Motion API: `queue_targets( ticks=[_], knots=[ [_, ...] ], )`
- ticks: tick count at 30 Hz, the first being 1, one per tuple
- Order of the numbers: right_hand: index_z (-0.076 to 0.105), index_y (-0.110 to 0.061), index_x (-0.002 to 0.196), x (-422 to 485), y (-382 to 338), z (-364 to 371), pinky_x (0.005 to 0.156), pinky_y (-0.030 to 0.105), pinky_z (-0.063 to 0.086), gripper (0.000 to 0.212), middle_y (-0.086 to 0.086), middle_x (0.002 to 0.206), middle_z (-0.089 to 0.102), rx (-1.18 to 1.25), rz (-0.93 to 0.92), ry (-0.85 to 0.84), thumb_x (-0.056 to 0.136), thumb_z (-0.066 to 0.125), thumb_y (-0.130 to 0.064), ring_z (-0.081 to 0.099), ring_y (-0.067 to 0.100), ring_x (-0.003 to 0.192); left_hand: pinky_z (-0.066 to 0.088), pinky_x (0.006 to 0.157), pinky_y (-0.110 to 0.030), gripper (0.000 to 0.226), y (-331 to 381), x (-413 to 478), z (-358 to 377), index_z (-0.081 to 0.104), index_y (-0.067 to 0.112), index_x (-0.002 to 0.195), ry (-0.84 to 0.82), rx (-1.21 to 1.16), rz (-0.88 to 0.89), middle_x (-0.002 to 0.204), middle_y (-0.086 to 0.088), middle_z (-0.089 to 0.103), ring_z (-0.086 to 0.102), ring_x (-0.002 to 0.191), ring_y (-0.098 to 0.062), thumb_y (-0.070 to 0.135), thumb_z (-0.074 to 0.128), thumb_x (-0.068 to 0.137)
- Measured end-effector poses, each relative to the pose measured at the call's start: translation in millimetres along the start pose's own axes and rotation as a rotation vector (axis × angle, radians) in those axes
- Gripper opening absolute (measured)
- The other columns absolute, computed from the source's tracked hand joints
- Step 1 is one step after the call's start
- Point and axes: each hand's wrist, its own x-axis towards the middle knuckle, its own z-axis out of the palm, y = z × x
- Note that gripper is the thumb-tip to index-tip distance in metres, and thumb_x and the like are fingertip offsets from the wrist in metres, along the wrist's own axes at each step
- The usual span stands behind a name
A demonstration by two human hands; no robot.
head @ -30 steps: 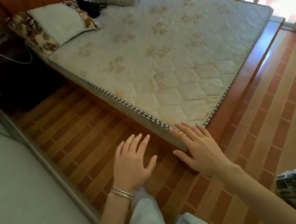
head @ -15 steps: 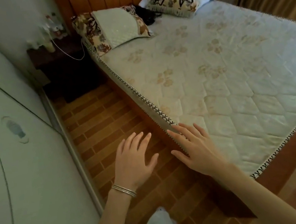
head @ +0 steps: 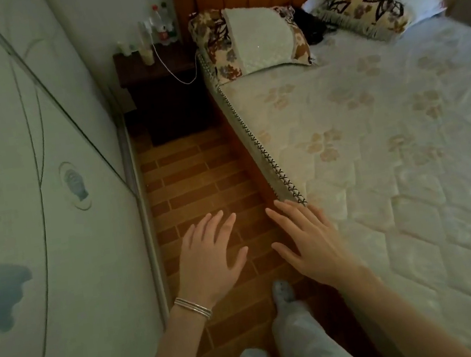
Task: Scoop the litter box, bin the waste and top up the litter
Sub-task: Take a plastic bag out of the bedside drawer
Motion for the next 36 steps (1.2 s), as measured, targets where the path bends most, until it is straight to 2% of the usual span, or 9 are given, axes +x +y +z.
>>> queue_targets(
  ticks=[3,6,10,15,21,29,36],
  knots=[
    [0.029,-0.029,0.142,33.5,16.9,7.2,0.112,0.043,0.018,0.058,-0.004,0.148,0.033,0.004,-0.022,-0.028,0.090,0.031,-0.054,0.028,0.018,0.137,0.028,0.104,-0.042,0.062,-6.0,30.1,7.8,0.045,0.026,0.136,-0.003,-0.003,-0.050,0.137,-0.002,0.050,0.045,0.128,-0.022,0.060,0.033,0.086],
    [0.030,-0.029,0.142,75.2,40.4,8.4,0.113,0.041,0.016,0.057,-0.005,0.148,0.033,0.018,-0.059,-0.035,0.090,0.034,-0.052,0.027,0.017,0.137,0.024,0.105,-0.039,0.061,-8.6,74.9,13.6,0.041,0.027,0.138,-0.006,-0.007,-0.080,0.140,-0.001,0.047,0.042,0.130,-0.021,0.060,0.034,0.087],
    [0.032,-0.028,0.141,144.3,71.5,-5.3,0.112,0.045,0.024,0.056,-0.004,0.146,0.036,0.022,-0.122,-0.036,0.090,0.033,-0.052,0.030,0.018,0.136,0.022,0.106,-0.038,0.061,-12.0,143.7,11.1,0.041,0.027,0.138,0.035,0.003,-0.103,0.141,-0.002,0.045,0.040,0.131,-0.020,0.059,0.037,0.087],
    [0.030,-0.028,0.142,230.1,105.7,-24.1,0.112,0.039,0.014,0.059,-0.004,0.147,0.034,-0.002,-0.211,-0.030,0.089,0.028,-0.053,0.028,0.017,0.137,0.024,0.107,-0.039,0.061,-18.4,219.7,6.2,0.040,0.026,0.139,0.071,-0.005,-0.159,0.142,-0.002,0.044,0.038,0.132,-0.020,0.059,0.034,0.087],
    [0.036,-0.025,0.139,303.1,123.4,-26.3,0.110,0.045,0.027,0.056,-0.001,0.143,0.041,0.037,-0.287,0.013,0.089,0.035,-0.050,0.035,0.020,0.134,0.030,0.107,-0.042,0.061,-37.4,268.1,12.7,0.042,0.026,0.138,0.070,-0.024,-0.220,0.140,-0.002,0.046,0.040,0.131,-0.021,0.057,0.036,0.086],
    [0.035,-0.026,0.139,404.7,120.4,8.9,0.108,0.045,0.031,0.056,-0.002,0.142,0.043,0.039,-0.315,-0.047,0.088,0.039,-0.049,0.038,0.019,0.132,0.035,0.102,-0.044,0.059,-100.6,333.4,25.6,0.049,0.021,0.133,0.066,-0.068,-0.271,0.134,-0.003,0.053,0.048,0.125,-0.023,0.054,0.036,0.086],
    [0.034,-0.026,0.140,523.4,97.6,12.1,0.109,0.045,0.030,0.056,-0.002,0.143,0.041,0.022,-0.281,-0.034,0.089,0.036,-0.050,0.036,0.019,0.133,0.038,0.104,-0.045,0.059,-198.3,422.7,9.2,0.046,0.022,0.135,0.065,-0.050,-0.224,0.137,-0.003,0.050,0.046,0.127,-0.022,0.055,0.035,0.087]
  ],
)
